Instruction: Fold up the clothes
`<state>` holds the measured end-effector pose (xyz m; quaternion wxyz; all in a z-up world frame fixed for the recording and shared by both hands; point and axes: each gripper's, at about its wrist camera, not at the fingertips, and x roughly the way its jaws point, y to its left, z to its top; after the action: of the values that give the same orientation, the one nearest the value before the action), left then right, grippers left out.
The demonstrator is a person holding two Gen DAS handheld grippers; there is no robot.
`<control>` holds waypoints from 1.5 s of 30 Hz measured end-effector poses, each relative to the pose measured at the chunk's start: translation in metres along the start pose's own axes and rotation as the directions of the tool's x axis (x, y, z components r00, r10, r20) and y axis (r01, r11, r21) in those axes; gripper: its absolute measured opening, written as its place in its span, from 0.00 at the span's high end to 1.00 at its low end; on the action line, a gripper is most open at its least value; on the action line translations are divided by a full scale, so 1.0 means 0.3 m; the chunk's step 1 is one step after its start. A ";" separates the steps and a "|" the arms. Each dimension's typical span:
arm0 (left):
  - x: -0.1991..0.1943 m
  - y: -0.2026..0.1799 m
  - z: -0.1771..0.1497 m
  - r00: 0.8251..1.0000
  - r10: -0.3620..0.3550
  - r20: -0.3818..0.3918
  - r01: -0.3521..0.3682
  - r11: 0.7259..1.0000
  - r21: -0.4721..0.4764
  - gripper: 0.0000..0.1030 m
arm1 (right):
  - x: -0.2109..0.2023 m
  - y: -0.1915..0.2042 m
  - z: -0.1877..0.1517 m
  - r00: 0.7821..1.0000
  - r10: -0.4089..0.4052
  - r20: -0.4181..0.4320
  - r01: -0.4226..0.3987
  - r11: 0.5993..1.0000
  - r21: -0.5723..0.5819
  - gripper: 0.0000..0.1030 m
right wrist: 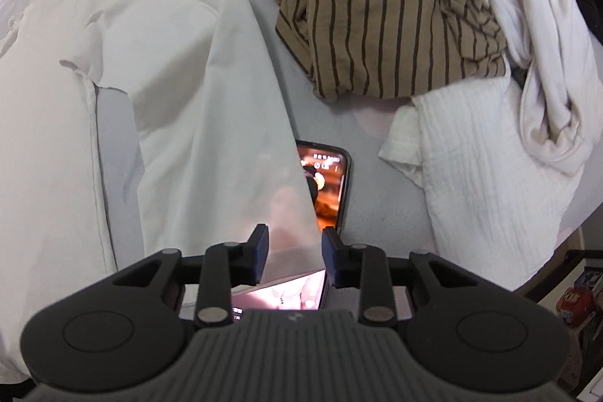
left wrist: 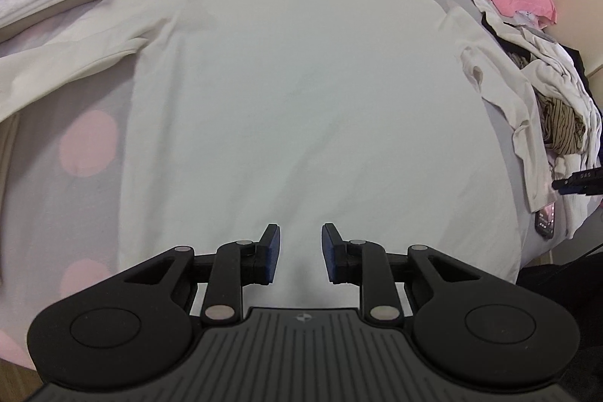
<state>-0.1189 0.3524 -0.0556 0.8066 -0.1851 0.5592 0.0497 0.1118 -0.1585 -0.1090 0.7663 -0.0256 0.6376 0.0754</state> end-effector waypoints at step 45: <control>0.077 -0.170 0.272 0.999 -0.046 0.023 0.046 0.998 0.037 0.79 | -0.585 -0.235 0.448 0.934 -0.034 0.356 -0.031 0.984 0.176 0.95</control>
<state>-0.0237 0.3311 -0.0396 0.8173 -0.1825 0.5461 0.0230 0.2221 -0.2244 0.0840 0.8686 0.0569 0.4918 0.0208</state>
